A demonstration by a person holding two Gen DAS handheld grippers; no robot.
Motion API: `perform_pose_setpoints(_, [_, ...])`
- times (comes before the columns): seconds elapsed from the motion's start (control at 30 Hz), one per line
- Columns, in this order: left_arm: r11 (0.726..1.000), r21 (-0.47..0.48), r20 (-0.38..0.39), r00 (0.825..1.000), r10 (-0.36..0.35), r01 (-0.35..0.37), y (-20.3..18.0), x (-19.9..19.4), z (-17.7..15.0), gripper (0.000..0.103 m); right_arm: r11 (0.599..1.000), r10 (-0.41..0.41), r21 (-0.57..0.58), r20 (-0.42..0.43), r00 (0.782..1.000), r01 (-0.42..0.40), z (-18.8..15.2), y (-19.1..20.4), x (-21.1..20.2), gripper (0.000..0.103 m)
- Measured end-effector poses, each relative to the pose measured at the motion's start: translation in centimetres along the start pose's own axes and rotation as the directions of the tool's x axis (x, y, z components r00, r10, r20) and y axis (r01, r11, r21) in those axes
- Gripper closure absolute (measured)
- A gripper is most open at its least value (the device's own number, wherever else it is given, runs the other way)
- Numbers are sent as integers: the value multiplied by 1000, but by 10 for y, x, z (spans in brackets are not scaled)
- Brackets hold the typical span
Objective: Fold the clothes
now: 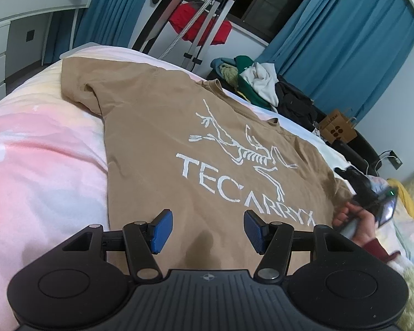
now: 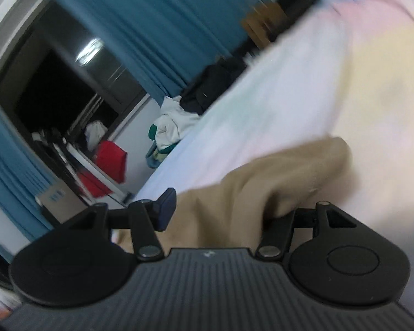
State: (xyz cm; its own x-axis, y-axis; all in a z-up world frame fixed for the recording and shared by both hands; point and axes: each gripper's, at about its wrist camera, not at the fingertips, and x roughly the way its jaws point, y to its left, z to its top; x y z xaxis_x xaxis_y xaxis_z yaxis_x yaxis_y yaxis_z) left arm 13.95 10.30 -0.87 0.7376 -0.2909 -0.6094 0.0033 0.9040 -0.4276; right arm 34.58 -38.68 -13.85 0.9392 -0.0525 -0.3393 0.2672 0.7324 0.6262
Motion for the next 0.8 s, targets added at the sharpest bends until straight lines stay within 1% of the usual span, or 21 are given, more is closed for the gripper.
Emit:
perform_pose_setpoints(0.03, [1000, -1, 0, 1000, 0, 0, 0, 2, 1, 43, 998, -38, -55, -28, 999, 37, -1, 7, 11, 86])
perform_pose_setpoints(0.07, [1000, -7, -4, 1000, 0, 0, 1, 4, 2, 43, 991, -75, -114, -33, 997, 70, -4, 16, 15, 90])
perform_pose_setpoints(0.13, [1000, -19, -10, 1000, -5, 4, 2, 7, 4, 43, 963, -146, -232, -28, 989, 135, -11, 34, 20, 91])
perform_pose_setpoints(0.23, [1000, -20, 4, 1000, -6, 6, 3, 2, 6, 43, 914, -174, -358, 85, 981, 193, -15, 72, 5, 92])
perform_pose_setpoints(0.3, [1000, -16, 14, 1000, -4, 4, 4, -3, 7, 43, 871, -180, -432, 165, 970, 235, -16, 98, -5, 92])
perform_pose_setpoints(0.37, [1000, -6, 24, 1000, 6, -6, 5, -8, 6, 43, 820, -178, -499, 244, 953, 281, -18, 124, -16, 92])
perform_pose_setpoints(0.5, [1000, 7, 51, 999, 14, -14, 10, -19, 8, 43, 712, -98, -644, 301, 949, 278, -39, 185, -36, 92])
perform_pose_setpoints(0.6, [999, 22, 78, 997, 28, -30, 14, -26, 13, 43, 651, -43, -730, 238, 970, 208, -75, 225, -40, 92])
perform_pose_setpoints(0.67, [998, 28, 96, 994, 51, -54, 20, -28, 15, 43, 600, -40, -784, 170, 985, 159, -110, 247, -36, 92])
perform_pose_setpoints(0.7, [998, 26, 99, 993, 62, -65, 24, -28, 16, 43, 568, -45, -810, 142, 989, 142, -129, 256, -32, 92])
perform_pose_setpoints(0.8, [996, 9, 96, 991, 90, -91, 36, -26, 16, 43, 479, -65, -873, 69, 995, 92, -180, 276, -17, 92])
